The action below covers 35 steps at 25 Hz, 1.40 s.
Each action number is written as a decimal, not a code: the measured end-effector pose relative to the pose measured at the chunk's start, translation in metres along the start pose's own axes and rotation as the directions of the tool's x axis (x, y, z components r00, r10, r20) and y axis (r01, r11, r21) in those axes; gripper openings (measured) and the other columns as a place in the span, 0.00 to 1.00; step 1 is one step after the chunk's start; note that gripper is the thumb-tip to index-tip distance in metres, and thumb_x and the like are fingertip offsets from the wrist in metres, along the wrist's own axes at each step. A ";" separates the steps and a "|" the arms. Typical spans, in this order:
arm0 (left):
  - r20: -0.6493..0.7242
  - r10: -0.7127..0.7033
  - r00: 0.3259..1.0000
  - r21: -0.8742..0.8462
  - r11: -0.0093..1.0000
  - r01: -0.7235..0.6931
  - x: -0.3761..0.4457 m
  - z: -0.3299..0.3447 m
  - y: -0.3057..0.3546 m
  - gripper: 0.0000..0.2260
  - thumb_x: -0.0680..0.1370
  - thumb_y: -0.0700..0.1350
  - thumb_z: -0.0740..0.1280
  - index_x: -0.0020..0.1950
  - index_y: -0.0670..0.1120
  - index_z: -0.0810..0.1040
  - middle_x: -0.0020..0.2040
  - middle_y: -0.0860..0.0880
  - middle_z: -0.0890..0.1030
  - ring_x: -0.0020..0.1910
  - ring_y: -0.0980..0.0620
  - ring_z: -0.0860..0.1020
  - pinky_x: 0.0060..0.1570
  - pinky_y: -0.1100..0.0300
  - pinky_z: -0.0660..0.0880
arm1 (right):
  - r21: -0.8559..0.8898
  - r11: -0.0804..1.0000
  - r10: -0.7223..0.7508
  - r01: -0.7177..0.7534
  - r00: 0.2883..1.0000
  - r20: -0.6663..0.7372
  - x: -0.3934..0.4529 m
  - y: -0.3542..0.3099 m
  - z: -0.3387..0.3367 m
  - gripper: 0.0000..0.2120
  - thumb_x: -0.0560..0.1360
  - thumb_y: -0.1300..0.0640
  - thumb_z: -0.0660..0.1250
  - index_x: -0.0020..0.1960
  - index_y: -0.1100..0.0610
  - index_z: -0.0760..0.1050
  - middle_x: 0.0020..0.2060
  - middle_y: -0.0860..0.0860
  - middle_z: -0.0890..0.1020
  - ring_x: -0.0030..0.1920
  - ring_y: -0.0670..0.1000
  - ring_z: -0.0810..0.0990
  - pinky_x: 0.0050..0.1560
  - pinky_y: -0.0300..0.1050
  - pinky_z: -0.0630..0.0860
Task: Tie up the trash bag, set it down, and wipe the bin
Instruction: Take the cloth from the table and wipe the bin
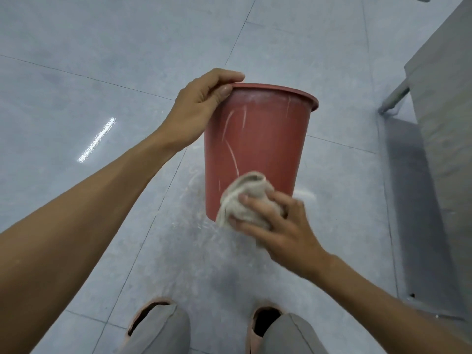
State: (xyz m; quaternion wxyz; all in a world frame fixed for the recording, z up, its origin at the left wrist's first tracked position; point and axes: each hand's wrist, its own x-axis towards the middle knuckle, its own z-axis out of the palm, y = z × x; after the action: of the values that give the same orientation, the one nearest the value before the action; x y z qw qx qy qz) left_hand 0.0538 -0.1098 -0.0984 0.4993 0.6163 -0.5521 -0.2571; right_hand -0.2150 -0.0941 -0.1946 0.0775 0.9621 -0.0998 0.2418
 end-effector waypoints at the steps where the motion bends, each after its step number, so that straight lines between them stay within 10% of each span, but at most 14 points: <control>1: -0.048 -0.022 0.999 0.017 1.000 0.023 -0.003 0.001 -0.003 0.10 0.84 0.43 0.59 0.60 0.50 0.79 0.61 0.52 0.80 0.64 0.56 0.76 0.68 0.57 0.70 | 0.022 0.995 -0.095 0.093 0.993 0.069 -0.012 -0.004 -0.004 0.21 0.74 0.61 0.73 0.64 0.44 0.80 0.70 0.49 0.75 0.68 0.58 0.66 0.54 0.55 0.74; 4: -0.079 -0.017 0.997 -0.033 0.999 0.014 -0.006 0.001 -0.005 0.08 0.83 0.44 0.61 0.53 0.52 0.80 0.52 0.53 0.80 0.53 0.58 0.77 0.59 0.62 0.72 | 0.066 0.978 -0.200 0.197 0.979 0.042 -0.002 0.009 -0.025 0.21 0.78 0.60 0.68 0.67 0.44 0.77 0.72 0.52 0.72 0.67 0.58 0.68 0.56 0.56 0.72; 8: -0.008 0.040 0.999 0.008 0.999 -0.040 0.005 -0.002 0.004 0.08 0.82 0.45 0.61 0.54 0.52 0.80 0.53 0.48 0.80 0.53 0.58 0.77 0.58 0.60 0.72 | -0.005 0.977 0.199 -0.212 0.924 -0.328 0.085 0.055 -0.032 0.15 0.83 0.50 0.64 0.69 0.43 0.76 0.74 0.57 0.68 0.68 0.60 0.66 0.62 0.59 0.71; 11: 0.082 0.069 0.994 0.029 0.997 -0.072 0.010 0.002 0.011 0.11 0.84 0.44 0.58 0.58 0.49 0.80 0.56 0.49 0.81 0.57 0.57 0.78 0.62 0.59 0.72 | -0.020 0.932 0.346 -0.363 0.902 -0.260 0.092 0.037 -0.009 0.17 0.82 0.44 0.61 0.70 0.42 0.74 0.76 0.56 0.64 0.73 0.64 0.60 0.69 0.57 0.61; 15: 0.010 0.011 1.000 0.104 0.995 -0.012 0.008 0.000 0.007 0.13 0.84 0.46 0.58 0.63 0.49 0.79 0.61 0.52 0.81 0.63 0.57 0.76 0.69 0.53 0.69 | 0.013 1.000 -0.007 0.006 1.000 0.027 0.007 -0.017 0.006 0.24 0.74 0.64 0.69 0.65 0.43 0.79 0.73 0.51 0.73 0.71 0.60 0.64 0.57 0.56 0.72; 18: -0.033 0.037 0.999 0.128 0.991 -0.033 0.003 0.002 0.005 0.10 0.84 0.46 0.59 0.58 0.49 0.80 0.59 0.60 0.78 0.63 0.69 0.71 0.69 0.67 0.62 | 0.081 0.967 -0.251 0.242 0.958 0.135 -0.014 -0.013 -0.012 0.24 0.73 0.66 0.63 0.62 0.43 0.81 0.70 0.50 0.76 0.67 0.59 0.68 0.52 0.57 0.77; 22: -0.025 0.009 1.000 0.045 0.999 -0.008 0.004 0.001 0.003 0.10 0.83 0.47 0.60 0.57 0.50 0.80 0.56 0.51 0.81 0.60 0.54 0.76 0.67 0.55 0.69 | 0.018 0.994 0.108 -0.106 0.964 -0.241 0.055 0.037 -0.029 0.16 0.81 0.55 0.67 0.67 0.44 0.78 0.70 0.54 0.74 0.64 0.60 0.69 0.56 0.60 0.73; 25: 0.017 0.038 0.999 -0.015 0.999 -0.038 0.004 0.003 0.005 0.13 0.84 0.48 0.57 0.57 0.48 0.81 0.57 0.50 0.83 0.61 0.52 0.78 0.68 0.50 0.71 | -0.004 0.939 0.330 -0.344 0.905 -0.268 0.100 0.054 -0.021 0.21 0.76 0.60 0.65 0.66 0.44 0.78 0.70 0.53 0.74 0.65 0.62 0.68 0.58 0.60 0.70; 32: -0.056 -0.008 0.998 -0.002 1.000 0.008 0.000 0.001 -0.003 0.12 0.84 0.50 0.58 0.58 0.50 0.79 0.60 0.51 0.82 0.64 0.51 0.76 0.69 0.48 0.69 | 0.077 0.993 -0.103 0.095 0.989 0.108 -0.006 -0.014 -0.004 0.14 0.73 0.52 0.74 0.58 0.44 0.82 0.69 0.48 0.74 0.65 0.59 0.68 0.53 0.57 0.75; 35: -0.074 -0.017 0.997 -0.041 0.999 0.014 -0.001 -0.001 -0.007 0.10 0.83 0.49 0.59 0.56 0.49 0.80 0.59 0.48 0.81 0.60 0.52 0.77 0.66 0.50 0.70 | 0.122 0.992 0.040 -0.032 0.997 -0.061 -0.007 0.010 -0.017 0.12 0.81 0.49 0.67 0.63 0.45 0.79 0.68 0.52 0.71 0.64 0.60 0.69 0.61 0.54 0.72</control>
State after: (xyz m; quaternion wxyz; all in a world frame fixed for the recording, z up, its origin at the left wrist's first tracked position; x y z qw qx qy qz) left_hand 0.0575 -0.1096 -0.1050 0.5298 0.6194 -0.5231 -0.2489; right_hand -0.2308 -0.0989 -0.1816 0.0178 0.9549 -0.0998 0.2792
